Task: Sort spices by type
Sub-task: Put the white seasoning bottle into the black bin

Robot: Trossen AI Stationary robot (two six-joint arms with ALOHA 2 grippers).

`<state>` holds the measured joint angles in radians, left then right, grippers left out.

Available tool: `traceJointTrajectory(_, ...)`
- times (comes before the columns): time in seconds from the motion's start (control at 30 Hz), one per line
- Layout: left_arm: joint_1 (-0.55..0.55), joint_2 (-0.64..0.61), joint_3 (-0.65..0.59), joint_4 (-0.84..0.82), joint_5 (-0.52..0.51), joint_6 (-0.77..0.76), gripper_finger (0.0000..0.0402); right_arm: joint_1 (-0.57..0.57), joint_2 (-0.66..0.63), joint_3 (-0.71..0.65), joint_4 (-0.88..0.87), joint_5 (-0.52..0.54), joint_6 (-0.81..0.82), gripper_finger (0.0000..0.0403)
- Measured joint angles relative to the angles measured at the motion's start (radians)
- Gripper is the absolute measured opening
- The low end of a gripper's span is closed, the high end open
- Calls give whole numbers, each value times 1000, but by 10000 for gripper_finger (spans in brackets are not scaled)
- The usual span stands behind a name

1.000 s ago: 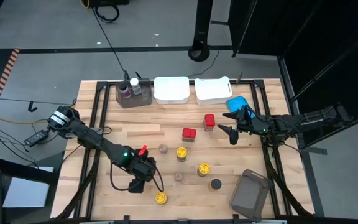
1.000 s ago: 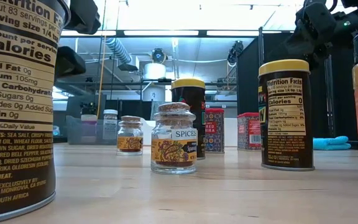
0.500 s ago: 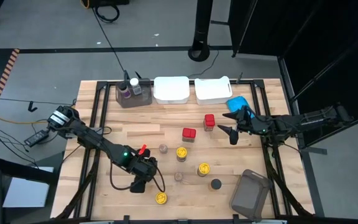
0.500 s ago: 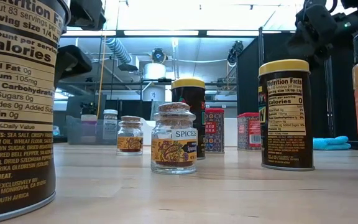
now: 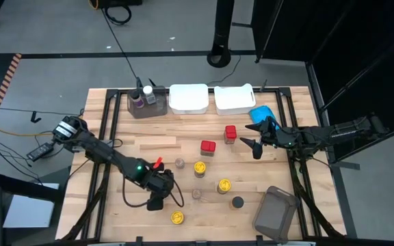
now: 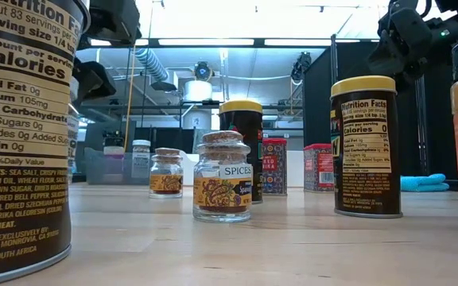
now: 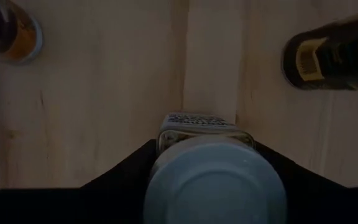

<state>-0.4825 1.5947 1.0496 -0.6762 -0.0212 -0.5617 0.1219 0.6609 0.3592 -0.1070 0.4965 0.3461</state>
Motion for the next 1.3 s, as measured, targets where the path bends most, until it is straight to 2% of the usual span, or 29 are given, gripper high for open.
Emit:
traceJointTrajectory(0.1, 19, 1, 6, 0, 6, 0, 201, 0, 0, 0, 0, 0, 0, 320)
traceJointTrajectory(0.37, 84, -3, 7, -5, 114, 10, 202, 0, 0, 0, -1, 0, -7, 320)
traceJointTrajectory(0.57, 126, -62, 8, -40, 120, 35, 202, 0, 0, 0, -7, 0, -8, 320)
traceJointTrajectory(0.77, 190, -146, 8, -96, 82, 41, 202, -1, 0, 0, -26, 0, -8, 320)
traceJointTrajectory(0.97, 287, -220, 8, -134, -7, 64, 202, -1, 0, 0, -26, 0, -8, 320)
traceJointTrajectory(1.3, 486, -259, 8, -155, -156, 113, 202, -1, 0, 0, -25, 0, 0, 320)
